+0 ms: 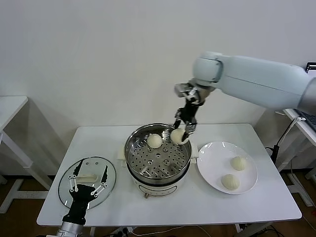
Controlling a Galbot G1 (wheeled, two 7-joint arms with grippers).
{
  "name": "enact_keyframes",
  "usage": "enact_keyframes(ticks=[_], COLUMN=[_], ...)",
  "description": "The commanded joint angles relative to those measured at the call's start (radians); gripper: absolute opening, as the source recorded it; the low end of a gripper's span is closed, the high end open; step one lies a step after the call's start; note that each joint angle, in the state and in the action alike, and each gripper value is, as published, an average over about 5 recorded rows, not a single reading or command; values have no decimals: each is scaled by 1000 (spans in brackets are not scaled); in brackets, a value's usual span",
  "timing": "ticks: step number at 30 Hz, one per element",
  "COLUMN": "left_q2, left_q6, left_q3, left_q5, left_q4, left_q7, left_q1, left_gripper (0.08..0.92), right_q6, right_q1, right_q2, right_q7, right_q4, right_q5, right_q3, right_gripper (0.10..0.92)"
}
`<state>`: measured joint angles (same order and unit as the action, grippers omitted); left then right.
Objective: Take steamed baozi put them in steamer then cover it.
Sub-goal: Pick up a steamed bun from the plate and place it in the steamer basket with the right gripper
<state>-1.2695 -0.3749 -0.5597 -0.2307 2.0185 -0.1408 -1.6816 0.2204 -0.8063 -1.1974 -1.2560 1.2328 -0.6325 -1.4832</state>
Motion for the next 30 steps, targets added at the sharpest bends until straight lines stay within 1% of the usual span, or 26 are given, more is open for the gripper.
enact_keyframes(ticks=[1, 10, 27, 30], left_q2=[-1, -4, -6, -1], left_q6=[4, 10, 7, 5], left_q3=[2, 1, -3, -10], left_q5=[-2, -4, -3, -2], left_q4=[-3, -5, -10, -12], left_q7=[-1, -6, -5, -4], left_q1=[0, 6, 9, 9], left_gripper=[823, 823, 823, 823], right_q6=[57, 93, 100, 99], right_q1=[54, 142, 192, 194], right_q2=[-238, -289, -303, -299], right_q7=[97, 185, 235, 240], right_q4=[-51, -75, -107, -105], right_q5=[-42, -40, -26, -24], right_q3=[-42, -54, -50, -47], right_gripper=[611, 610, 604, 637])
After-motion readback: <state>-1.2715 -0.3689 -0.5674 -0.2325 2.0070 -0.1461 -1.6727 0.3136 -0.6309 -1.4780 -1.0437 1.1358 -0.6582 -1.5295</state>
